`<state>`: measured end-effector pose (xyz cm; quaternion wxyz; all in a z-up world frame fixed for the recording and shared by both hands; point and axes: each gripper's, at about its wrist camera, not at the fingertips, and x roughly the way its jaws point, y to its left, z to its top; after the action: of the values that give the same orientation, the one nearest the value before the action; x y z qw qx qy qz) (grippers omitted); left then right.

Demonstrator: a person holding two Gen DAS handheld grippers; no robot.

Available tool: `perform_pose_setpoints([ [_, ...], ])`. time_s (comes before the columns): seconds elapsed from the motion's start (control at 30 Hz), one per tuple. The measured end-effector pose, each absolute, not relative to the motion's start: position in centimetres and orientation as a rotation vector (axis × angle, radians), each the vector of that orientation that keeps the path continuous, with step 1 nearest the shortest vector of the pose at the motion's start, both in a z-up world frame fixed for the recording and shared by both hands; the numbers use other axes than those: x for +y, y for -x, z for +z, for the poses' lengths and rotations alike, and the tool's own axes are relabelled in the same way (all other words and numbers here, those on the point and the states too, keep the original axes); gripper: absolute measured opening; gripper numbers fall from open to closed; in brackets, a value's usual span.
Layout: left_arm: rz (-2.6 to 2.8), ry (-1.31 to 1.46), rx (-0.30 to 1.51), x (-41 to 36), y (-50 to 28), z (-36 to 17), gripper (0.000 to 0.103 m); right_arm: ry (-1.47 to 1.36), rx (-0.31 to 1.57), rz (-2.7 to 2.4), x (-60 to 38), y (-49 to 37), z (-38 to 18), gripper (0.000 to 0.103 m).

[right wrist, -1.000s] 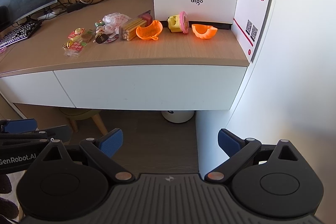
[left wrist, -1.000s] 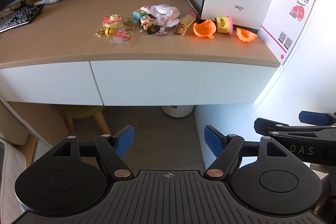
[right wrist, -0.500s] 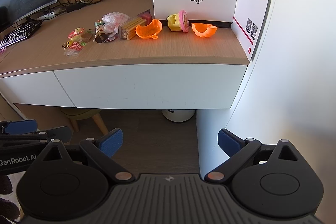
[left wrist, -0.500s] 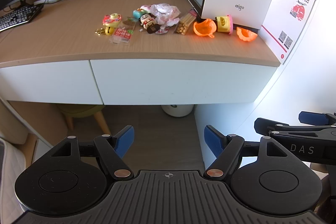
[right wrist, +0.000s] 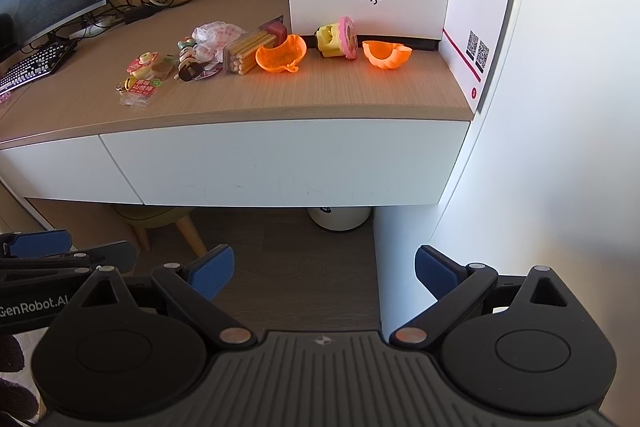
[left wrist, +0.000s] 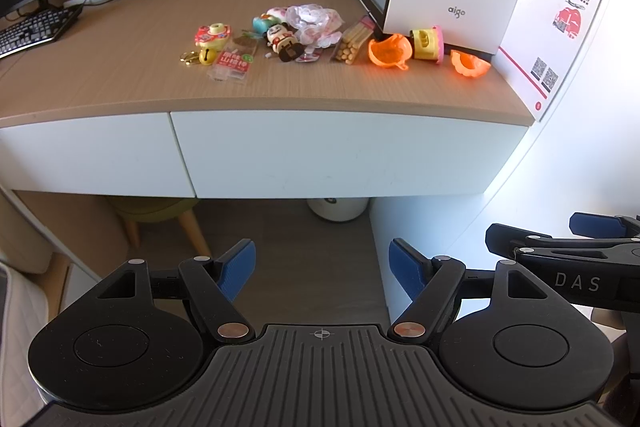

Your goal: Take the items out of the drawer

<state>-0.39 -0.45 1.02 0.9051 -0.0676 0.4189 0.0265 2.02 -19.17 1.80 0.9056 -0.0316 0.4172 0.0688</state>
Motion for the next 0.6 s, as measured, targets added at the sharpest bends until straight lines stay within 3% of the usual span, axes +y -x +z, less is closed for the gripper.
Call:
perform_pose_setpoints([
  [0.6, 0.062, 0.14, 0.859, -0.42, 0.42, 1.28, 0.079, 0.06, 0.857, 0.141, -19.17, -1.88, 2.06, 0.098],
])
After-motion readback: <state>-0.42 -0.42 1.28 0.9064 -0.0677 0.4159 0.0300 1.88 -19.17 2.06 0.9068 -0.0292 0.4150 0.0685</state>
